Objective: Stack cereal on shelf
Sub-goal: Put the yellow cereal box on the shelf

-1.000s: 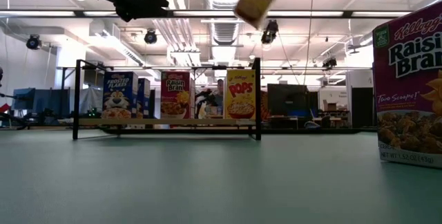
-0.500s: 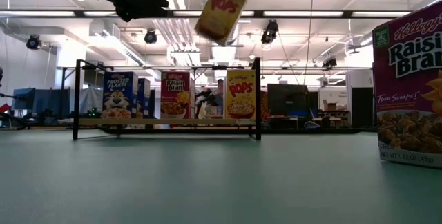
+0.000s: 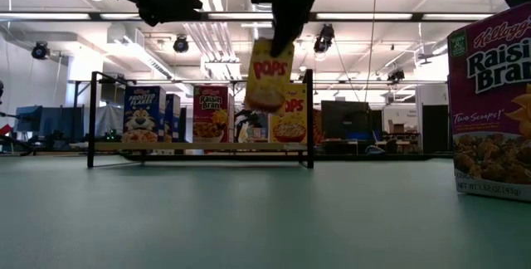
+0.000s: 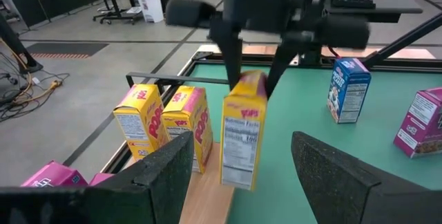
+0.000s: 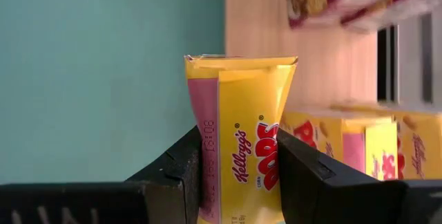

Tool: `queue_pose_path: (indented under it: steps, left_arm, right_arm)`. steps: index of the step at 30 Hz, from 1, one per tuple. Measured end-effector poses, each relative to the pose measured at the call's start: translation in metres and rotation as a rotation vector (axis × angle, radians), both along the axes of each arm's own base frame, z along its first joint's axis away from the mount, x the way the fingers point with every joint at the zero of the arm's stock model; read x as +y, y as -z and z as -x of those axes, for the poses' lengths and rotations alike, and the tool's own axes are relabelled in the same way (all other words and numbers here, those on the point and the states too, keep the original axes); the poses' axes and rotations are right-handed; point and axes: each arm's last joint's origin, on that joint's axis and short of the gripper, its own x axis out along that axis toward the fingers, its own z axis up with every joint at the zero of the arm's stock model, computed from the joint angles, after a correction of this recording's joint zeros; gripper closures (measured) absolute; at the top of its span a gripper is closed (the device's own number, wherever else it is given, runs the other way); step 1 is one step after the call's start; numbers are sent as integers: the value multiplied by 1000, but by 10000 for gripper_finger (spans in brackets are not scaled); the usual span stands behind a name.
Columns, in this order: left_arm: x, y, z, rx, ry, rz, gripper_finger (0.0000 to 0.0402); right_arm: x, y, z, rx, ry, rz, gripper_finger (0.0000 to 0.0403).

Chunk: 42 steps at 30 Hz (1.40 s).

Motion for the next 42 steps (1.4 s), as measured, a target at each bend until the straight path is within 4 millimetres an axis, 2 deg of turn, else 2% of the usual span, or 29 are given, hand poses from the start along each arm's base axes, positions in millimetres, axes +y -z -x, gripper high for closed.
queue_pose_path:
  steps: [10, 14, 22, 32, 36, 42]
  left_arm:
    - [0, 0, 0, 4, 1, 1, 174]
    - [0, 1, 0, 6, 1, 1, 174]
    - [0, 1, 0, 6, 1, 1, 174]
    - [0, 1, 0, 6, 1, 1, 174]
    - [0, 1, 0, 6, 1, 2, 174]
    - [0, 1, 0, 6, 1, 2, 174]
  right_arm:
    - [-17, 38, -13, 147, 50, 65, 273]
    - [-23, 45, -15, 172, 64, 73, 273]
    - [-26, 46, -14, 178, 62, 76, 268]
    - [-27, 45, -12, 186, 65, 77, 188]
    - [-26, 37, -8, 175, 66, 85, 166]
    - [-23, 16, 3, 124, 65, 99, 152]
